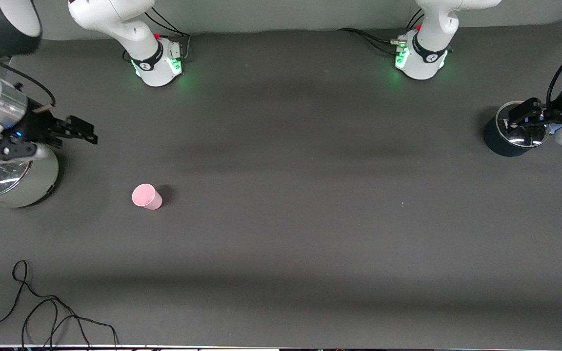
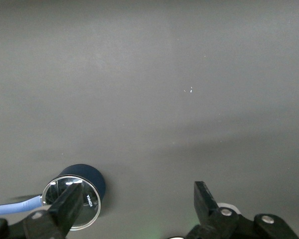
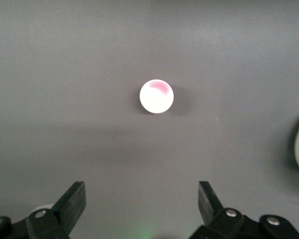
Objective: Transfer pink cup from left to right arm
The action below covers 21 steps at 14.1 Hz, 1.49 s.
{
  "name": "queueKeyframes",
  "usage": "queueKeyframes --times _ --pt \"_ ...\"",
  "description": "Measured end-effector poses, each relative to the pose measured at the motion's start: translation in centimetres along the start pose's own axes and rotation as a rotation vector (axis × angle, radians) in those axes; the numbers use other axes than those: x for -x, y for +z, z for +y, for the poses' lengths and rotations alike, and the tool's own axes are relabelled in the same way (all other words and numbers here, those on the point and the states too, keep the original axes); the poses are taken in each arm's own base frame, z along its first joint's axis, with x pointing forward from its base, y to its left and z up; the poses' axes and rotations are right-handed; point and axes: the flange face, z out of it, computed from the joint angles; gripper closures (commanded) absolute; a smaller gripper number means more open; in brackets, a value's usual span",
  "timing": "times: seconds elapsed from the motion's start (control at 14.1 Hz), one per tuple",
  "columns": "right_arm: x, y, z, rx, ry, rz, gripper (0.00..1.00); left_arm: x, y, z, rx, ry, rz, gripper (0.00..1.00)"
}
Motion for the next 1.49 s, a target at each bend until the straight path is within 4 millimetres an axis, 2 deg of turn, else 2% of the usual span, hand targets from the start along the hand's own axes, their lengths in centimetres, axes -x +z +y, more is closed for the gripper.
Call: queueKeyframes --times 0.14,0.28,0.57,1.0,1.49 --pt "0.5 -2.4 0.0 0.004 -0.001 0.004 0.00 -0.3 0.0 0.7 -0.001 0.013 0.001 0.01" --pt "0.7 -3.5 0.1 0.005 0.002 0.012 0.00 -0.4 0.0 1.2 -0.001 0.020 0.001 0.01" --pt "0.5 -3.5 1.3 0.004 0.025 0.011 0.00 -0.2 -0.2 0.0 0.003 -0.002 0.006 0.00" --pt "0.5 -3.4 1.3 0.005 0.025 0.007 0.00 -0.2 -0.7 0.3 0.025 -0.012 0.020 0.00" --pt "0.7 -3.4 1.8 0.009 0.037 -0.007 0.00 -0.2 -0.3 0.4 0.028 -0.017 0.005 0.00"
